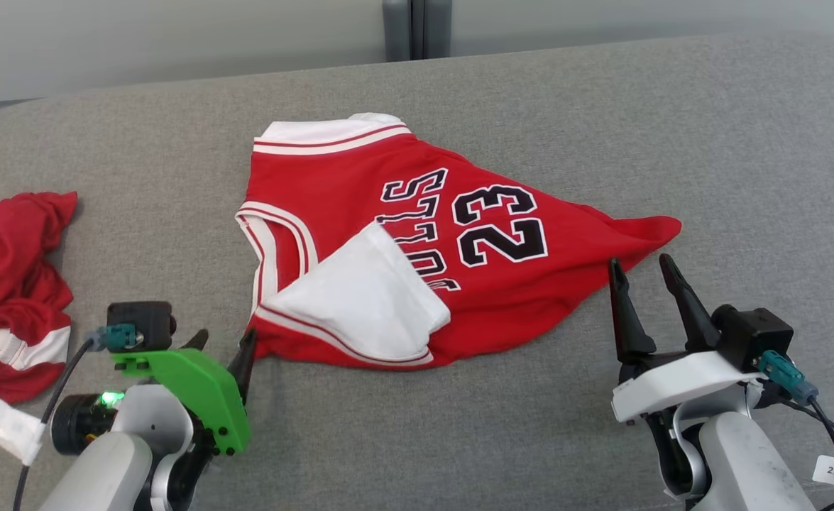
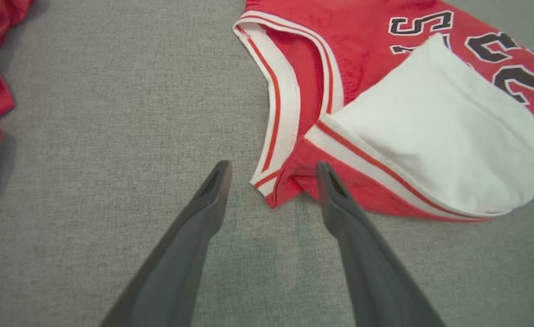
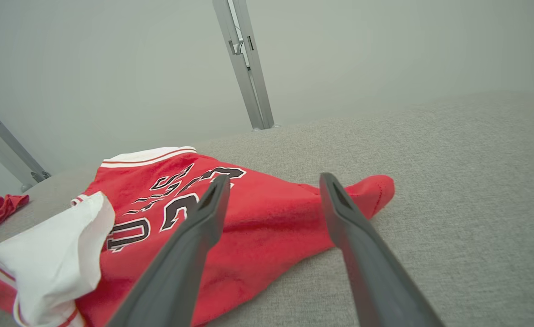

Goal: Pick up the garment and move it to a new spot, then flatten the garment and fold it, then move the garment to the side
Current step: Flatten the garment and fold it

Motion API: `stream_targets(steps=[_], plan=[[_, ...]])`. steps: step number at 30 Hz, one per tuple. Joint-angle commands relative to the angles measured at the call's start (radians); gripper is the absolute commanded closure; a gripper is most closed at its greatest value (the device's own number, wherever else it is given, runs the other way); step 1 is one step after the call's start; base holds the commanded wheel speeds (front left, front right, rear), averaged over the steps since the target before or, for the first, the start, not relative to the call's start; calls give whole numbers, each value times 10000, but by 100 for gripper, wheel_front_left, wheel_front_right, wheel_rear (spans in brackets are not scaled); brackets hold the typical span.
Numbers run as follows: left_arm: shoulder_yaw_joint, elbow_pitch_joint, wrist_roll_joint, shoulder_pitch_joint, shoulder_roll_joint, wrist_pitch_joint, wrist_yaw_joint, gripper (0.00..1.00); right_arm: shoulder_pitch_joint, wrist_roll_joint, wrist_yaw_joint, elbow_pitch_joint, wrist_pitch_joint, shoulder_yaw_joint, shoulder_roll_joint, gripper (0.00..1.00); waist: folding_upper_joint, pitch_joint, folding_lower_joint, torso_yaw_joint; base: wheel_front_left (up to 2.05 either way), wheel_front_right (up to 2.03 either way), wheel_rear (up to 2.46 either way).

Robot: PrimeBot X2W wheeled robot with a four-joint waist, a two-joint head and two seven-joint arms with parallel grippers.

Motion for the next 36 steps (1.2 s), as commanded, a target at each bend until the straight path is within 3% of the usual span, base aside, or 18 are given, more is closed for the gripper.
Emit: stream_targets(steps=[1, 7, 15, 17, 22, 29, 36], plan=[[147, 22, -155, 276, 1, -159, 132, 0, 76, -6, -7, 5, -4, -28, -29, 0, 0, -81, 0, -69, 0, 0, 0], [907, -469, -49, 815, -37, -1821, 310, 0, 222, -79, -7, 63, -1, -183, -29, 0, 0, -403, 0, -125, 0, 0, 0], [1461, -450, 379, 1154, -549, -5299, -603, 0, 434, -241, -7, -12, 153, -418, -31, 0, 0, -902, 0, -8, 0, 0, 0], [1481, -189, 478, 1208, -731, -5762, -886, 0, 496, -293, -7, -45, 205, -455, -29, 0, 0, -1015, 0, 18, 0, 0, 0], [1722, 397, 1012, 1400, -1156, -6114, -1508, 0, 674, -332, -7, -94, 308, -549, -33, 0, 0, -1270, 0, 77, 0, 0, 0], [2943, 727, 1891, 2097, -2058, -6098, -2265, 0, 859, -509, -7, -199, 503, -673, -31, 0, 0, -1523, 0, 220, 0, 0, 0], [3472, 1117, 2384, 2381, -2576, -6099, -2728, 0, 984, -587, -7, -311, 658, -833, -29, 0, 0, -1547, 0, 419, 0, 0, 0]])
